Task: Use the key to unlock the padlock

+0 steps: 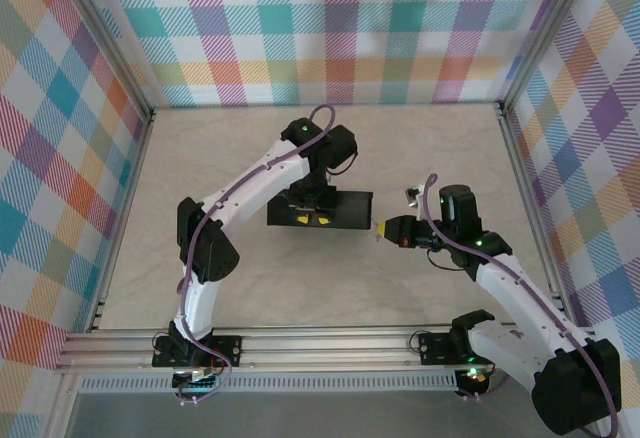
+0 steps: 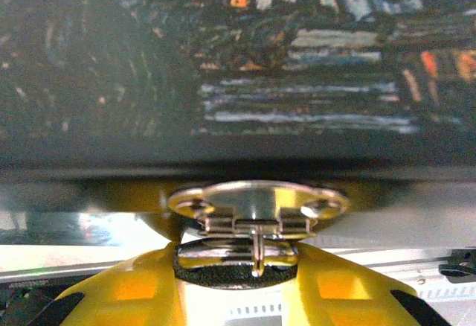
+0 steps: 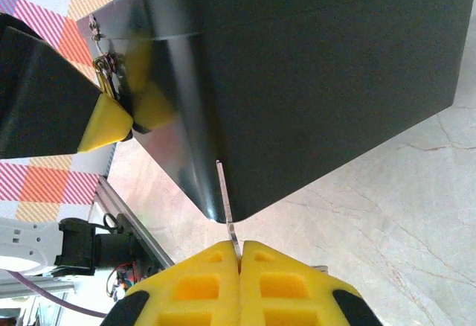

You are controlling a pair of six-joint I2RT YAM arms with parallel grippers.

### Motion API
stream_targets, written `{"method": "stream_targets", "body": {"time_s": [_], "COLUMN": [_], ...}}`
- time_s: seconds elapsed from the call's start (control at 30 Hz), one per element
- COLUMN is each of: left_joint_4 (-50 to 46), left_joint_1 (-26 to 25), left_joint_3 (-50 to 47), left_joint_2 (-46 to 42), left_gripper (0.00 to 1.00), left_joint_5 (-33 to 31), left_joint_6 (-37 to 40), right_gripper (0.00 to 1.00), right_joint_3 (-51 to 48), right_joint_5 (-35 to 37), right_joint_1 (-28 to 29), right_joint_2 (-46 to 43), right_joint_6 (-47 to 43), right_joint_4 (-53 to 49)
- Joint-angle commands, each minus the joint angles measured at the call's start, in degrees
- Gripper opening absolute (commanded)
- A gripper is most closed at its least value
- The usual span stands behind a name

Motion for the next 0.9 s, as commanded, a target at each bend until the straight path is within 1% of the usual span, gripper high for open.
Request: {"method": "stream_targets", "body": {"time_s": [0.0,0.23,0.4,0.5,0.6,0.67,0.73,0.87], "left_joint_4": [-5.7,-10.8,-8.9,-6.0,-4.6,-3.8,-2.3,3.0], "left_joint_1": [0.5,0.4,0.4,0.5,0.5,0.8,1.1,1.7], "left_joint_3": [2.4,3.9,3.9,3.5,2.8,1.8,0.1,-4.6], "left_joint_2": [-1.1,-0.2,-1.8,-2.7,-4.3,-5.5,-7.1,-10.6], "left_gripper": [0.09,0.09,0.09,0.08,0.08,0.08,0.07,0.06], "left_joint_5": [1.8,4.3,6.0,7.1,6.9,7.2,8.0,10.5], "left_joint_6": [-2.8,-7.8,-14.4,-18.1,-20.6,-22.0,-23.7,-26.8], "right_gripper": [0.00,0.00,0.00,0.00,0.00,0.00,0.00,0.00], "right_joint_3": [0.5,1.6,1.1,0.1,0.0,-0.3,-0.7,-1.0], "right_joint_5": [-1.7,-3.0,-5.1,-5.4,-2.4,-1.2,-0.7,-0.1], "right_joint_1": [0.5,0.7,2.4,5.8,10.9,13.8,15.7,17.9], "right_joint_2": [-1.0,-1.3,-2.0,-2.0,-0.4,1.4,3.3,5.0], "right_joint_6": [-0.1,-0.5,1.2,4.1,5.5,7.3,9.1,10.0], "right_joint_4": [-1.0,-1.8,0.6,5.3,8.4,12.5,16.2,19.6]}}
